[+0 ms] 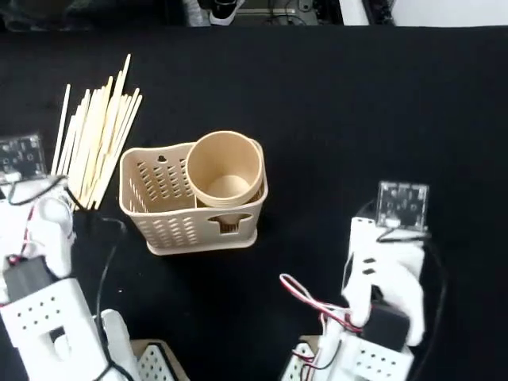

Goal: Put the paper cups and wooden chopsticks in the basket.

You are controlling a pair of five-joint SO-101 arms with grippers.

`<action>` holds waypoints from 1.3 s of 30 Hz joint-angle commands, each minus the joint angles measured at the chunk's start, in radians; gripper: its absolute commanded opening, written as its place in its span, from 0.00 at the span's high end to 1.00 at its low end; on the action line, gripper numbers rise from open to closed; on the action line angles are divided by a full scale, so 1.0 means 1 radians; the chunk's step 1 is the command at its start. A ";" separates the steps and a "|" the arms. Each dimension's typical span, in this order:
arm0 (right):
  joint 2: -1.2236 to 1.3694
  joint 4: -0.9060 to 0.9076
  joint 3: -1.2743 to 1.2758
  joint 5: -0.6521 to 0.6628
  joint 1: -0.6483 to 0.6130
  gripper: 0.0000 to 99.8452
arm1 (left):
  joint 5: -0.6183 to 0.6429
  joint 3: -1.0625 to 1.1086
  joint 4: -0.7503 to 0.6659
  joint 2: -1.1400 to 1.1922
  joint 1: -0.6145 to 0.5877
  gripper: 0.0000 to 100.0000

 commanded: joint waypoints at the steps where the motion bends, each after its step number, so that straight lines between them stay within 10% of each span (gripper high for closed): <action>1: -0.096 -0.095 0.148 -0.017 0.000 0.93 | 0.008 -0.159 -0.023 0.127 -0.004 0.97; 21: -0.048 -0.034 0.188 0.138 -0.052 0.99 | 0.009 -1.050 -0.015 1.290 0.165 0.92; 25: -0.048 -0.034 0.188 0.138 -0.052 0.99 | 0.015 -1.328 0.106 1.542 0.176 0.78; 39: -0.047 -0.032 0.188 0.135 -0.051 0.99 | 0.008 -2.428 0.482 2.417 0.176 0.79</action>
